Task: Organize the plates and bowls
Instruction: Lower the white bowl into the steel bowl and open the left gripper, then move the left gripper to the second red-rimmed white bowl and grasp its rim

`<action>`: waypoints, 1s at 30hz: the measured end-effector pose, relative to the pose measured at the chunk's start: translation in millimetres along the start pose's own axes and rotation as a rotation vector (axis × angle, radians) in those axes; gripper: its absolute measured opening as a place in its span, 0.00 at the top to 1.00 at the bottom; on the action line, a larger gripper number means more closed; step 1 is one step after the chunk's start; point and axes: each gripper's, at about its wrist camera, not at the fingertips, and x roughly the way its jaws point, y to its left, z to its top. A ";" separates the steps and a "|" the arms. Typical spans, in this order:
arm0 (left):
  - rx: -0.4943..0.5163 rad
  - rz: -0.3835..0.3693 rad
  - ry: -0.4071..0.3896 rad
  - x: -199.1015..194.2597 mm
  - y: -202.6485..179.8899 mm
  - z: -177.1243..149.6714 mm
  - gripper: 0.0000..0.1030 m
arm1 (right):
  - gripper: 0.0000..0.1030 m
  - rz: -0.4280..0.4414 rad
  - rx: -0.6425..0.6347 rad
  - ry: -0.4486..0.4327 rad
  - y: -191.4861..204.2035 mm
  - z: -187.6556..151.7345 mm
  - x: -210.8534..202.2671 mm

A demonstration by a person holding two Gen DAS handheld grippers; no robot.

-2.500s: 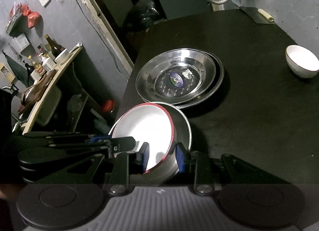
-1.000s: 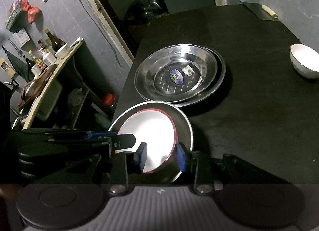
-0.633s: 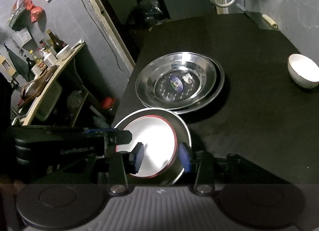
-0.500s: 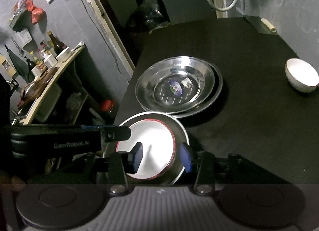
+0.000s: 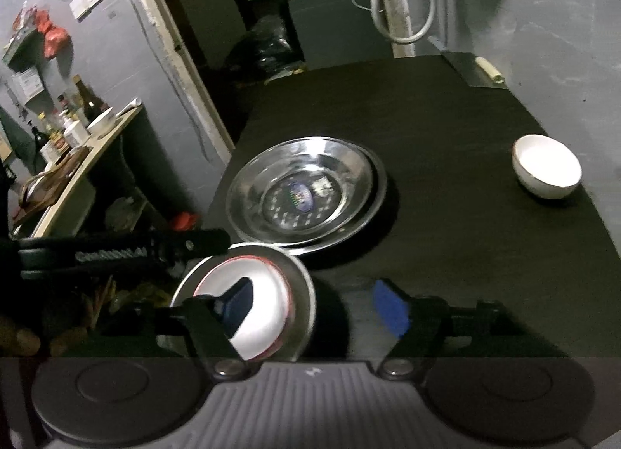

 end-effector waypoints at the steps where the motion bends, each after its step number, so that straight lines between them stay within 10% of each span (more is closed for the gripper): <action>1: 0.000 0.002 -0.014 1.0 -1.9 2.1 0.14 | 0.20 -0.002 0.005 -0.004 -2.8 0.5 -0.6; 11: 0.004 -0.006 -0.034 34.4 -24.5 29.8 0.01 | 0.02 -0.104 0.013 -0.032 -32.6 15.7 -1.1; 30: 0.153 -0.101 0.030 134.2 -100.7 90.1 0.01 | 0.00 -0.346 0.211 -0.085 -127.7 43.8 19.6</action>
